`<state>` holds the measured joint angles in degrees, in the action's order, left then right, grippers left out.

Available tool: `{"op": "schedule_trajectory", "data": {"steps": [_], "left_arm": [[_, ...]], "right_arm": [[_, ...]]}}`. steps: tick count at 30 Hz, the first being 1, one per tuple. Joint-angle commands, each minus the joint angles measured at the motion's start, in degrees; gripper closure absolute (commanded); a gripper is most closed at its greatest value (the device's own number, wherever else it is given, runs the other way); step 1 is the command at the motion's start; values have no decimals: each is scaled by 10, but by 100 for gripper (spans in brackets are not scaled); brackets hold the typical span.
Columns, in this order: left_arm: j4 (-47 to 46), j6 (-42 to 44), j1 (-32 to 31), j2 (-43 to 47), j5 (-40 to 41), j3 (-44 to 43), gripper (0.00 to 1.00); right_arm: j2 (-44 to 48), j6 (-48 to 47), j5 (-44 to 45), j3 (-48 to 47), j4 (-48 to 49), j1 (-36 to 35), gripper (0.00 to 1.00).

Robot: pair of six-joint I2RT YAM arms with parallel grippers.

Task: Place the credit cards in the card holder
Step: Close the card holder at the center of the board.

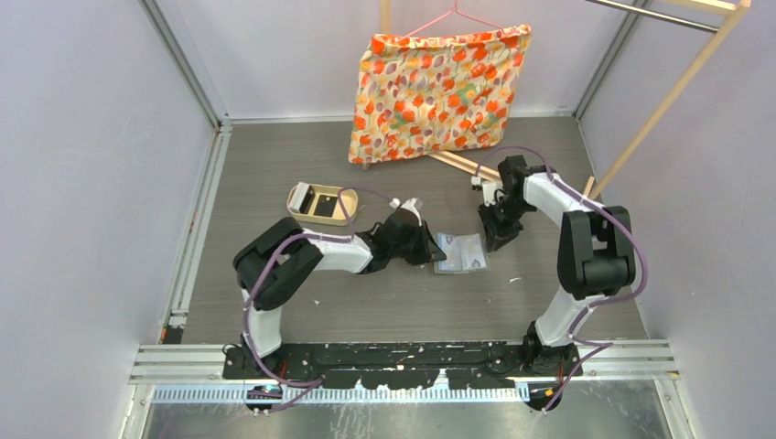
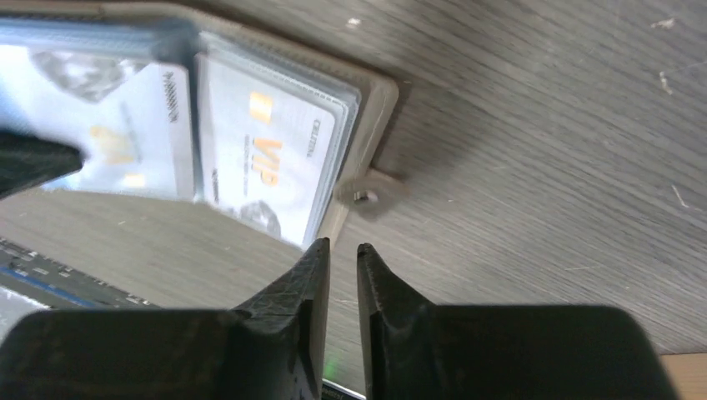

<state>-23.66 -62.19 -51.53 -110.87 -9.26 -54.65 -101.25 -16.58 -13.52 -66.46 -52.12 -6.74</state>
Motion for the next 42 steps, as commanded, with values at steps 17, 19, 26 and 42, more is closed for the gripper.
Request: {"op": "schedule_trajectory", "data": {"steps": [17,19,26,42], "left_arm": [[712,313,-6,-61,141,-410,79],[714,310,-6,-76,131,-434,74],[659,286,-9,-70,76,-440,63],[440,229,-12,-21,-38,-337,58]], "right_arm": [[140,-36,-197,6,-9,50,67],[137,-35,-199,5,-10,51,67],[114,-21,-219,5,-10,51,67],[42,63,-252,11,46,51,60]]}}
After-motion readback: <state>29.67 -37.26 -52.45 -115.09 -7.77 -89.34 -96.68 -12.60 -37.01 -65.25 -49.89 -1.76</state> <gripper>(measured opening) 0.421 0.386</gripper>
